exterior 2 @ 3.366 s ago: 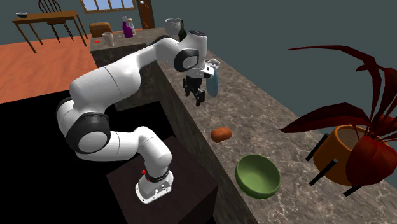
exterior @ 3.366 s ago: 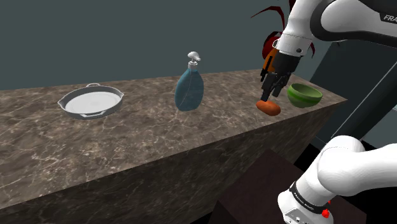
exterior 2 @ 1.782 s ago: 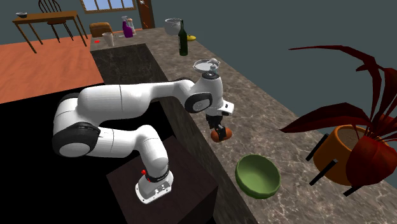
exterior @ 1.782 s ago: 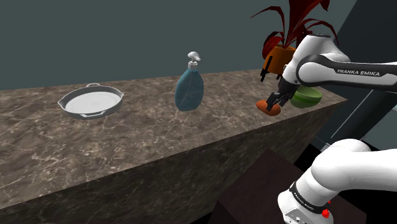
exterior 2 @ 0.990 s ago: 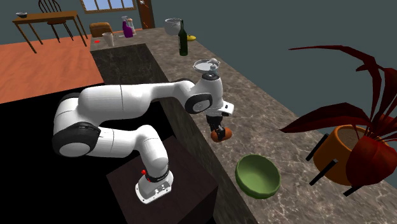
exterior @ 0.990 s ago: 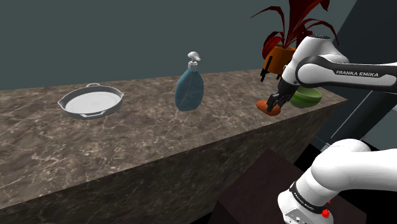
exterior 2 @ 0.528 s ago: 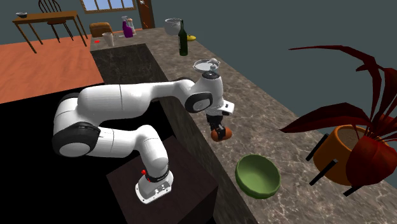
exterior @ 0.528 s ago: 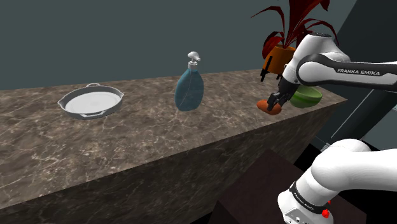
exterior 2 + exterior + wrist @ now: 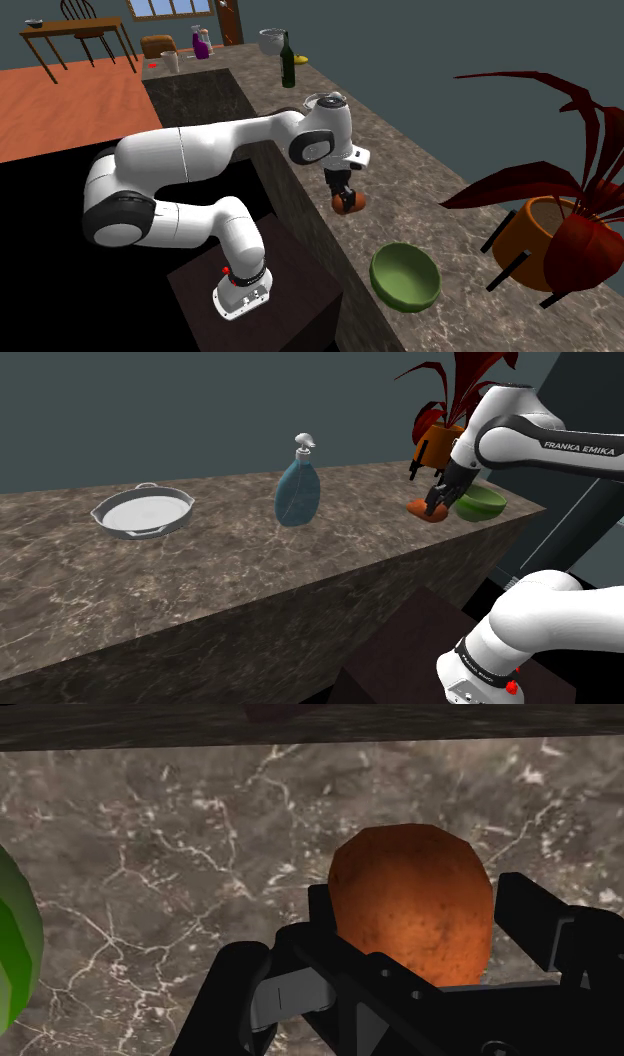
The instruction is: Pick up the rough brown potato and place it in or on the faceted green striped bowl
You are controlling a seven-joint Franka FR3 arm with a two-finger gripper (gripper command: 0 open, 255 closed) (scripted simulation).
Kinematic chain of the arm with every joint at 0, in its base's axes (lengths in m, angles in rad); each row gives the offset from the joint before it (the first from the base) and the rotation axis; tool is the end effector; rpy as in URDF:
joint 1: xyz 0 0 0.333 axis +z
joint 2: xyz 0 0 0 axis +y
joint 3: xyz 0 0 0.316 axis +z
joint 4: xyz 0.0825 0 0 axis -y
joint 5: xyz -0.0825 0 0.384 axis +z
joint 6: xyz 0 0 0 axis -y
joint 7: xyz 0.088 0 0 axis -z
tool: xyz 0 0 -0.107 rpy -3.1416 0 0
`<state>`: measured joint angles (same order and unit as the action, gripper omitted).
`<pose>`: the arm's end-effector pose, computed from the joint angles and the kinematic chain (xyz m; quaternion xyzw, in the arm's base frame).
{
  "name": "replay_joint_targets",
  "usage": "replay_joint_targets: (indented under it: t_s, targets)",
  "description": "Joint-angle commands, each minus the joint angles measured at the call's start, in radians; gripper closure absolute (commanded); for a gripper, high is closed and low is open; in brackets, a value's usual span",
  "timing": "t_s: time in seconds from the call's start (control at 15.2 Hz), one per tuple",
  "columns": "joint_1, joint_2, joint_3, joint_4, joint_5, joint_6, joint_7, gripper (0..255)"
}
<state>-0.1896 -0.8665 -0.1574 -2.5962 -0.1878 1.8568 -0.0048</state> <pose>0.2833 -0.1243 0.5225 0.9897 -0.1256 0.0560 0.0405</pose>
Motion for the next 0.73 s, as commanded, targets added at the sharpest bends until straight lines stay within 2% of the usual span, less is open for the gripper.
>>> replay_joint_targets:
  t_s: [0.0, 0.66]
  targets:
    - [0.002, 0.004, 0.002, 0.032, 0.003, -0.028, -0.003, 255]
    - [0.008, 0.028, 0.016, 0.179, 0.019, -0.151, -0.013, 255]
